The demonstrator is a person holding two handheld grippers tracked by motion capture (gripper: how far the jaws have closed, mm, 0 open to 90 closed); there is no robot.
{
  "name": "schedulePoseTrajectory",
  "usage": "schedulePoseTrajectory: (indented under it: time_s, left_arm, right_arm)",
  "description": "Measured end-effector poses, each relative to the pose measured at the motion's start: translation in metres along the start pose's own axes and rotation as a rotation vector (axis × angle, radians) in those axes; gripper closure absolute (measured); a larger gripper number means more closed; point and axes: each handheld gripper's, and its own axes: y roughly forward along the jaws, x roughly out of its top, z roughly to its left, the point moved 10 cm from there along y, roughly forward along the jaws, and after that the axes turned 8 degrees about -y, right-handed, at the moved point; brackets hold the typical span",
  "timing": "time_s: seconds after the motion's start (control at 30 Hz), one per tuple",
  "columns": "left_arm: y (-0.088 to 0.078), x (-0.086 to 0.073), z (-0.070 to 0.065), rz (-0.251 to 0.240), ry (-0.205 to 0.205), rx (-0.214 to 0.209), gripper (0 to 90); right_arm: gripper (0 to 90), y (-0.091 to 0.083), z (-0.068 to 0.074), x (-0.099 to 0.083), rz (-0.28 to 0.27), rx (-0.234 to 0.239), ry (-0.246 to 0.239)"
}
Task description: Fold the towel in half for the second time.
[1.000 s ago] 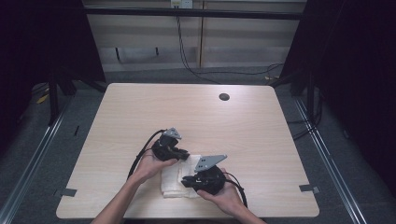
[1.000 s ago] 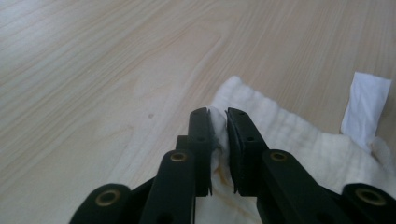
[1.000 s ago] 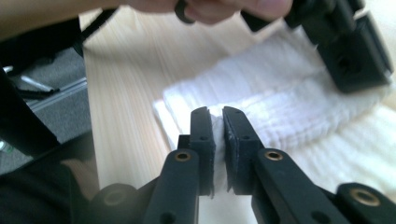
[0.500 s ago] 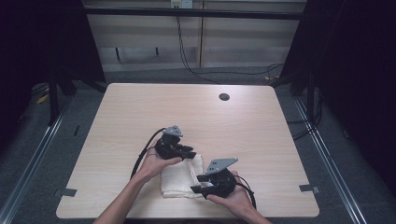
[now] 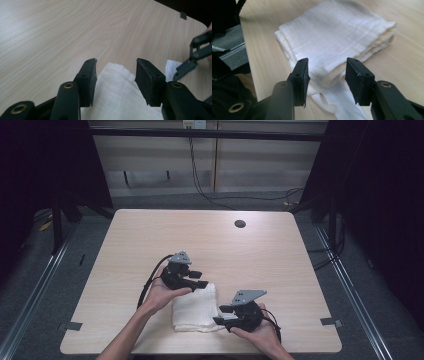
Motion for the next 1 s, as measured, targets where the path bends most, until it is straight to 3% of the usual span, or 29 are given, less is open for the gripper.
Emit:
schedulePoseTrajectory:
  time_s: [0.1,0.33,0.47,0.6,0.7,0.77,0.83,1.0]
  left_arm:
    - [-0.005,-0.003,-0.001,0.012,0.016,0.012,46.4]
    - [-0.032,-0.005,-0.002,-0.044,0.03,0.044,38.9]
    - [-0.038,-0.016,-0.001,-0.023,0.021,0.078,36.2]
    - [-0.045,-0.027,0.003,-0.003,0.003,0.103,34.4]
    - [-0.055,-0.028,0.006,-0.057,-0.036,0.104,33.6]
    - [-0.063,-0.03,0.009,-0.064,-0.045,0.129,36.9]
    - [-0.07,-0.033,0.01,-0.075,-0.059,0.131,34.6]
    - [-0.082,-0.05,0.012,-0.037,-0.041,0.168,32.5]
  right_arm:
    - [53.2,-0.007,-0.006,0.002,-0.012,-0.019,0.012]
    - [49.7,-0.019,-0.025,-0.001,-0.012,-0.059,0.043]
    - [46.4,-0.026,-0.033,0.002,-0.042,-0.047,0.057]
    - [44.2,-0.035,-0.047,0.003,-0.056,-0.113,0.076]
    - [43.2,-0.044,-0.058,0.002,-0.089,-0.147,0.105]
    - [42.2,-0.05,-0.064,0.001,-0.114,-0.156,0.119]
    - [41.3,-0.057,-0.07,-0.001,-0.132,-0.171,0.141]
    - [39.3,-0.072,-0.078,-0.009,-0.135,-0.171,0.163]
